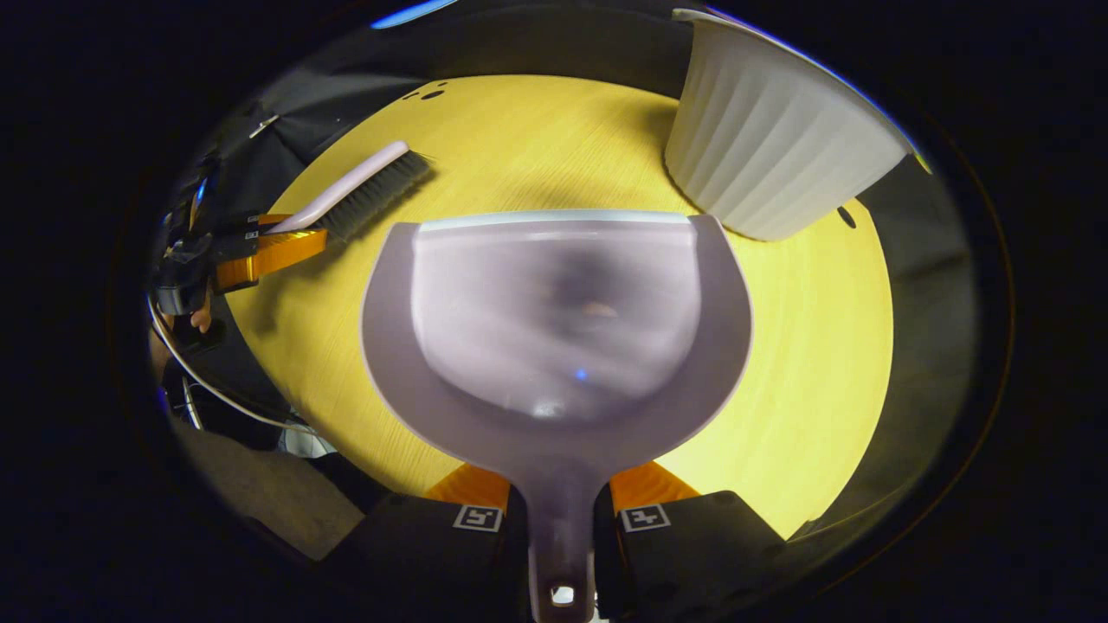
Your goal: Pick up the small broom and dustpan from the desktop, sweep the trash into the dustpan with the broom, and then empty the trash into the garbage bin.
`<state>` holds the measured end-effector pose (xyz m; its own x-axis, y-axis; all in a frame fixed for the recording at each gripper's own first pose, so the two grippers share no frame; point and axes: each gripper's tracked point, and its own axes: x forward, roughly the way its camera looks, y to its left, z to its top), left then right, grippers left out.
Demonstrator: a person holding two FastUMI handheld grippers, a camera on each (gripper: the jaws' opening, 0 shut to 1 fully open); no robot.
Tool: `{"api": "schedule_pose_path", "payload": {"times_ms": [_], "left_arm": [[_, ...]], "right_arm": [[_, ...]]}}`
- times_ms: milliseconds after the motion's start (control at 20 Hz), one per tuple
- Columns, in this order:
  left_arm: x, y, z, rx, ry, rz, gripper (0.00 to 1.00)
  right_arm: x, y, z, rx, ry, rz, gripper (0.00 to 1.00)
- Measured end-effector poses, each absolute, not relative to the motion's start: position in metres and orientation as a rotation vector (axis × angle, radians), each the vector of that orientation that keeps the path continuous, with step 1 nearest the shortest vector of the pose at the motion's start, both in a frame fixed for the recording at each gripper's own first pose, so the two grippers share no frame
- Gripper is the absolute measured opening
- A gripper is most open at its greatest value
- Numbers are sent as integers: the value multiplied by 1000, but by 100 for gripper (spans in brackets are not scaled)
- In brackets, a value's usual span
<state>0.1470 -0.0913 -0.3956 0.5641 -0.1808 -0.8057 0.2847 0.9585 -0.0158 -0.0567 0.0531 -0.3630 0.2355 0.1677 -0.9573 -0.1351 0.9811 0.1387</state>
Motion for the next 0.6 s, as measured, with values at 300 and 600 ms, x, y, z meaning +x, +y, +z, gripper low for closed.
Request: {"api": "schedule_pose_path", "payload": {"times_ms": [300, 600], "left_arm": [[150, -89, -406, 156, 948, -243, 26], [149, -87, -407, 181, 963, -241, 30]], "right_arm": [[-60, 51, -383, -6, 1334, 168, 35], [-62, 57, -385, 32, 1342, 181, 37]]}}
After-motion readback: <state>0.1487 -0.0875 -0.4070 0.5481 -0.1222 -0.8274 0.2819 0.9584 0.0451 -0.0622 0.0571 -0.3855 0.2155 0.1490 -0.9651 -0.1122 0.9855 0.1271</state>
